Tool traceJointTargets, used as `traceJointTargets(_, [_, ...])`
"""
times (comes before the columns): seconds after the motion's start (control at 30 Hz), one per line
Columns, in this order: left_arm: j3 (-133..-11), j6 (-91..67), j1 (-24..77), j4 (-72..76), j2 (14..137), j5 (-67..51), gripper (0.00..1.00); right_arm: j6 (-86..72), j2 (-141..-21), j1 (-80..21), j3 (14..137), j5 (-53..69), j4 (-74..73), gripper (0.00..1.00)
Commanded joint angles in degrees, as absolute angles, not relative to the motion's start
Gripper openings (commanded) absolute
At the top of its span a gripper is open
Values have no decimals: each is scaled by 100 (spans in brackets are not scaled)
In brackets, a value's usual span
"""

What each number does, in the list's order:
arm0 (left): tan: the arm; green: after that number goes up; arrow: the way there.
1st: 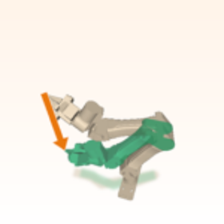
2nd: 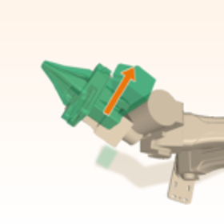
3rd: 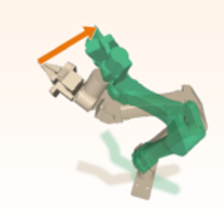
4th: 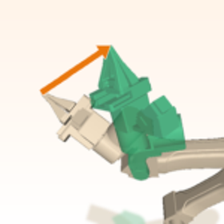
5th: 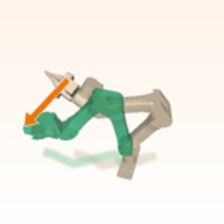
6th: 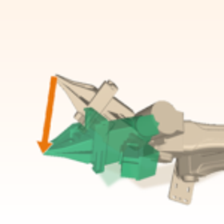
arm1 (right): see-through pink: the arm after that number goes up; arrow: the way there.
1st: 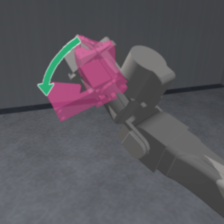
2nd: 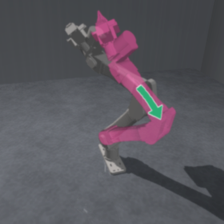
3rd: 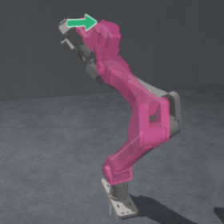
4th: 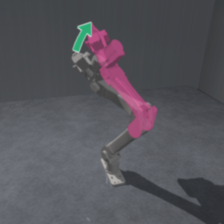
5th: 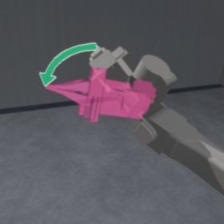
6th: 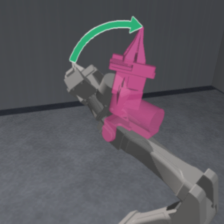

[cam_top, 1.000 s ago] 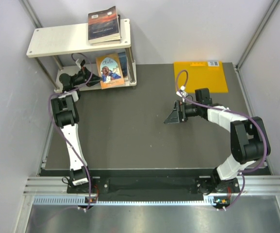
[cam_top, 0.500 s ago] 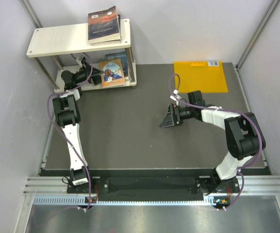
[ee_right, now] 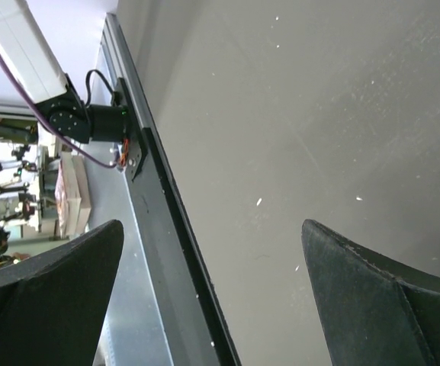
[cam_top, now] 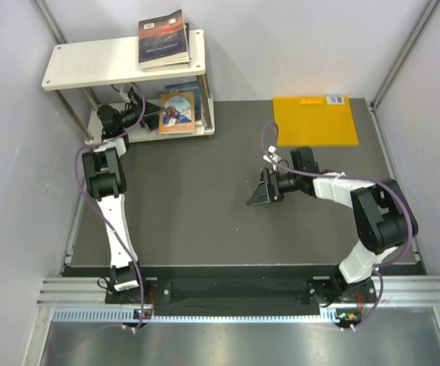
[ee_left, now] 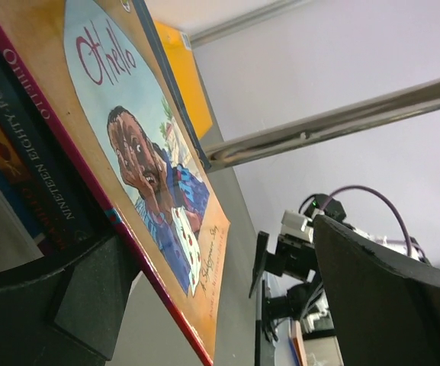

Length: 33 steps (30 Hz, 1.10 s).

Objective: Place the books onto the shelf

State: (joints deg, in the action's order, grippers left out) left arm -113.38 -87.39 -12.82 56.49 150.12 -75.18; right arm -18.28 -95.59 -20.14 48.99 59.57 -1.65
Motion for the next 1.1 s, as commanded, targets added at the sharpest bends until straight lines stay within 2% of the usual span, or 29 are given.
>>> traceJointTargets(0.0, [-10866,-7404,-1335,4655,14309,-7111,99,-1846,-9159,-2074,4790,6012,184,100])
traceJointTargets(0.1, [-10391,-5823,-1406,3502,13792,-6523,99,-1890,-9123,-2074,4667,6021,255,100])
traceJointTargets(0.13, [-10310,-5027,-1406,2645,13546,-6339,99,-1907,-9123,-2083,4615,6029,281,100])
traceJointTargets(0.23, [-10178,-4151,-1415,1778,13281,-5819,99,-2012,-9088,-2100,4518,6029,448,100])
traceJointTargets(0.6, [-10635,-3490,-1231,467,13544,-5564,99,-2188,-9193,-2180,4465,6047,721,100])
traceJointTargets(0.73, [-10486,-3199,-1046,614,13246,-5256,99,-2180,-9220,-2197,4421,6038,738,100])
traceJointTargets(1.07, [-10740,-3665,-695,1195,13271,-5204,99,-2294,-9272,-2285,4298,6047,914,100])
